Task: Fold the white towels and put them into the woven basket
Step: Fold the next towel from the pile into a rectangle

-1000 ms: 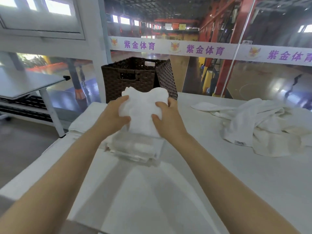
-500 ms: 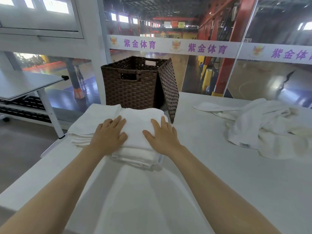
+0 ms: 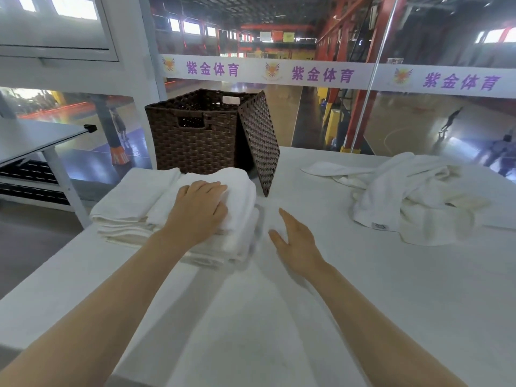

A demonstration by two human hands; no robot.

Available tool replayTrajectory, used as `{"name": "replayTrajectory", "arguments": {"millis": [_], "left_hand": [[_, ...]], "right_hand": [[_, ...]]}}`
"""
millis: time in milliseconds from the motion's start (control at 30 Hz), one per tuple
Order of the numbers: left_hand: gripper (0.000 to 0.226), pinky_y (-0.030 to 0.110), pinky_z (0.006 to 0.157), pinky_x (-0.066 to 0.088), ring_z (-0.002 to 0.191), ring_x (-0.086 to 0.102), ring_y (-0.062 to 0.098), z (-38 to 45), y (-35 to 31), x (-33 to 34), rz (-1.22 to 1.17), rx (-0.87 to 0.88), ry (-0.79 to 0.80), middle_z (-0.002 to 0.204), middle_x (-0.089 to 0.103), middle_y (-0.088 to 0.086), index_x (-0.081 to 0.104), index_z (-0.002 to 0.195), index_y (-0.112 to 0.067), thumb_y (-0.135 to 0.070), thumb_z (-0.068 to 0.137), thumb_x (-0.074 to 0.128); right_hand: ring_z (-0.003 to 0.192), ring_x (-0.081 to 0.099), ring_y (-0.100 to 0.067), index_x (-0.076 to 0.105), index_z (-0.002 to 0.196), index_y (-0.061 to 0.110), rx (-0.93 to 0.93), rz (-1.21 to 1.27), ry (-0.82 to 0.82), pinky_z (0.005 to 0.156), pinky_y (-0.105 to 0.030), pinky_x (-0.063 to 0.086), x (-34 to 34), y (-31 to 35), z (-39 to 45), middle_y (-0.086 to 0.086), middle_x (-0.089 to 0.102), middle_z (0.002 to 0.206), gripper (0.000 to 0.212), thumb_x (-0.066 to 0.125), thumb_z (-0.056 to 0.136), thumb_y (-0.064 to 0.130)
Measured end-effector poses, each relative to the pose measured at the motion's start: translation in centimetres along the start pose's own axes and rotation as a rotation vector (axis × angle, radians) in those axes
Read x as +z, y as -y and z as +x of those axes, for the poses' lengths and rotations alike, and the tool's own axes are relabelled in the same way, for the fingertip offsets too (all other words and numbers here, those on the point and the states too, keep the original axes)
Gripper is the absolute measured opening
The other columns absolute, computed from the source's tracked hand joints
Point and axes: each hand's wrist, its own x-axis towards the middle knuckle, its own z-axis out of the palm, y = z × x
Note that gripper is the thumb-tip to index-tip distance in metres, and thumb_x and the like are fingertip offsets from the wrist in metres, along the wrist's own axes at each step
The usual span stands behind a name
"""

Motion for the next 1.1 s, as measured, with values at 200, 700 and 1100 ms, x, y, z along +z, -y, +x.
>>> {"name": "replayTrajectory", "arguments": {"millis": [200, 700, 1100], "left_hand": [[0.060, 0.035, 0.108, 0.027, 0.131, 0.044, 0.019, 0.4, -8.7, 1.5, -0.148, 0.211, -0.063, 0.141, 0.053, 0.000, 0.055, 0.134, -0.018, -0.041, 0.088, 0.026], [0.057, 0.022, 0.110, 0.013, 0.141, 0.030, 0.011, -3.5, -21.8, 13.8, -0.368, 0.264, 0.275, 0.154, 0.037, -0.008, 0.046, 0.142, -0.029, -0.042, 0.090, 0.026], [0.045, 0.008, 0.103, 0.006, 0.132, 0.034, 0.000, -3.0, -21.4, 15.2, -0.434, 0.213, 0.153, 0.142, 0.047, -0.016, 0.056, 0.132, -0.029, -0.027, 0.089, 0.049]], "right_hand": [[0.145, 0.023, -0.024, 0.022, 0.154, 0.022, 0.220, -0.145, -0.040, 0.120, -0.039, 0.016, -3.6, -9.0, -3.0, -0.002, 0.029, 0.158, 0.062, 0.042, 0.099, 0.044], [0.122, 0.046, -0.034, 0.045, 0.139, 0.008, 0.363, -0.373, -0.231, 0.103, -0.039, 0.037, -14.4, -23.2, -7.2, -0.012, 0.047, 0.142, 0.048, 0.048, 0.092, 0.011], [0.103, 0.047, -0.027, 0.063, 0.112, 0.015, 0.382, -0.387, -0.307, 0.072, -0.036, 0.045, -12.6, -23.6, -0.5, -0.005, 0.062, 0.114, 0.023, 0.044, 0.099, 0.021]]}}
